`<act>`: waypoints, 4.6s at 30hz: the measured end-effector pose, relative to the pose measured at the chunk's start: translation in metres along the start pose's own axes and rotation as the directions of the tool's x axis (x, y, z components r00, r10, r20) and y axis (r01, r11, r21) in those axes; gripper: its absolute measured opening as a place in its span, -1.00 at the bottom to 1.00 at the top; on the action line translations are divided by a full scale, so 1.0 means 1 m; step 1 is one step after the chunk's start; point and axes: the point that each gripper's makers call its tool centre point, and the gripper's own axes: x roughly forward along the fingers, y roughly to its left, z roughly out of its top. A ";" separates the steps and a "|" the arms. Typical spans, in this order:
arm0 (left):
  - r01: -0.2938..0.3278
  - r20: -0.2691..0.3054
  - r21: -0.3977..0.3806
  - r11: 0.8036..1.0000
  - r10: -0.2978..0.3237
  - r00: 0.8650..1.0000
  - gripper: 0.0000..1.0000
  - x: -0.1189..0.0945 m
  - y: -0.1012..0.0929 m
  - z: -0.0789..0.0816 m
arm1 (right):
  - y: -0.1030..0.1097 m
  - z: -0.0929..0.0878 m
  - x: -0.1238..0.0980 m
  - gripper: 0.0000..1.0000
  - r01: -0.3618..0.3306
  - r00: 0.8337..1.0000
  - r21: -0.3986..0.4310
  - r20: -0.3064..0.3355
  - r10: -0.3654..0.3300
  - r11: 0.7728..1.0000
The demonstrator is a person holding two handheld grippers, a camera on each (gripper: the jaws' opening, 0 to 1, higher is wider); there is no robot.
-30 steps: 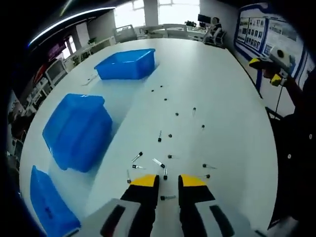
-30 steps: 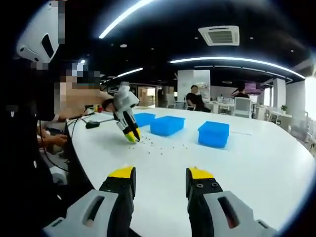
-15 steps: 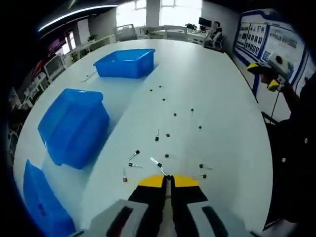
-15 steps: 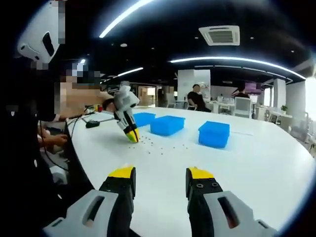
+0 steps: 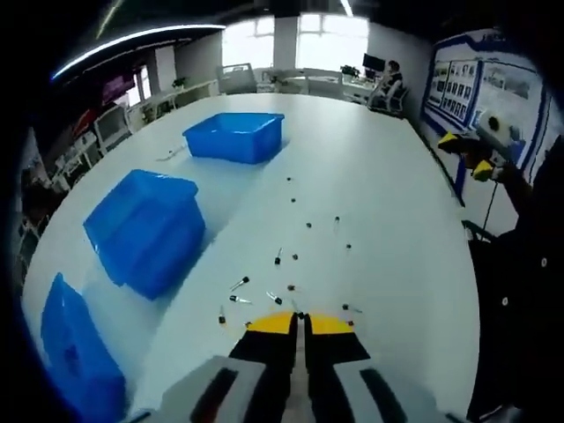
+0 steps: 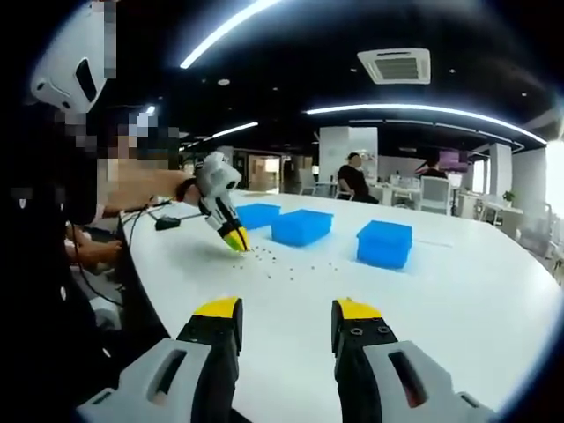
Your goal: Pick up the resistors one by one and place each resistor into its matching bin, sorting the parts by color and model until every resistor is separated into the correct bin for its type
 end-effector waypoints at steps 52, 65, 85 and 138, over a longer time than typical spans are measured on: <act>-0.491 0.456 -0.322 0.809 0.588 0.669 -0.46 -0.055 0.162 0.142 | -0.013 0.019 -0.019 -0.16 0.059 0.995 0.002 0.080 -0.059 0.998; -0.451 0.492 -0.348 0.822 0.569 0.659 -0.06 -0.082 0.119 0.108 | -0.017 0.022 -0.016 -0.14 0.053 0.995 0.000 0.089 -0.053 0.999; -0.338 0.574 -0.423 0.841 0.537 0.618 0.05 -0.148 -0.027 0.000 | 0.001 0.045 0.009 -0.12 -0.021 0.996 -0.070 0.090 0.027 0.997; -0.261 -0.054 -0.054 0.964 0.258 0.965 -0.10 -0.047 0.020 0.003 | -0.009 -0.004 0.003 -0.12 0.001 1.000 -0.013 -0.025 -0.001 1.000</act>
